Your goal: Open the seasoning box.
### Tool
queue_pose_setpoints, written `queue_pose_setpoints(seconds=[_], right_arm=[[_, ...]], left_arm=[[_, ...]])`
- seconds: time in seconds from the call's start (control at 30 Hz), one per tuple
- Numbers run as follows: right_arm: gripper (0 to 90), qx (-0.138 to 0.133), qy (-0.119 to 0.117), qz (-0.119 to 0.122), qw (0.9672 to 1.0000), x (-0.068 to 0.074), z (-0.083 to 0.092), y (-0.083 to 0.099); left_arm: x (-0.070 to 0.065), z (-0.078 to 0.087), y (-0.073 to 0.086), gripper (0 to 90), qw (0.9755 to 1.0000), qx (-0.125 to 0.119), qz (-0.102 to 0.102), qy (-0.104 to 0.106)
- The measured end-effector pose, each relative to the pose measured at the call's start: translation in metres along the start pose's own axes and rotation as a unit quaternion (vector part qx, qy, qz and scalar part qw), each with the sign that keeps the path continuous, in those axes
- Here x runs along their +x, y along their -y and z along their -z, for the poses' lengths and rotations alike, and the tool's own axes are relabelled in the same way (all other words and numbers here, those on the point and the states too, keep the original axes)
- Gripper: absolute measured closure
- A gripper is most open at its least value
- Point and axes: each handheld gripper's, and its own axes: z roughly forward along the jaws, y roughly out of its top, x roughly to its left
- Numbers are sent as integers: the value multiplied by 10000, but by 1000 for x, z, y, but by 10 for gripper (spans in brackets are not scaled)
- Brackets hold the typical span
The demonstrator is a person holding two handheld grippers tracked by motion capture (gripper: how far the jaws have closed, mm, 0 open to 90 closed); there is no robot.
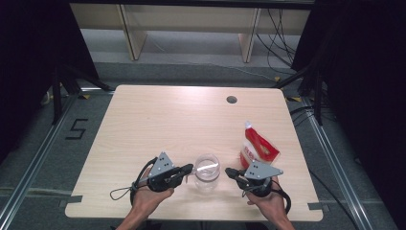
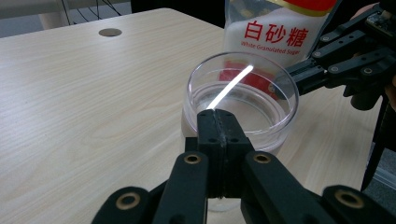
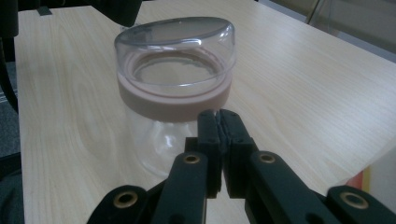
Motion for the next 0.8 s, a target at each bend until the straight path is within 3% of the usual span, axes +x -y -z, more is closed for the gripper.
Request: queue_pose_setpoints(seconds=[0.17, 0.2, 0.3, 0.67, 0.7, 0.8], right_arm=[[885, -5, -64, -86, 9999, 2, -3, -5], [886, 12, -100, 56, 9999, 2, -5, -7], [887, 35, -105, 93, 9999, 3, -6, -8], [889, -4, -175, 101, 9998, 4, -10, -15], [889, -4, -175, 101, 9998, 4, -10, -15], [889, -40, -140, 132, 9998, 4, -10, -18]], left_arm=[[1, 0, 0, 890, 10000, -3, -61, 3], [1, 0, 0, 890, 10000, -4, -70, 3], [1, 0, 1, 890, 10000, -23, -52, 9], [2, 0, 2, 884, 9999, -80, -20, 70], [1, 0, 2, 884, 9999, -81, 52, 71], [2, 2, 1, 818, 10000, -70, 30, 33]])
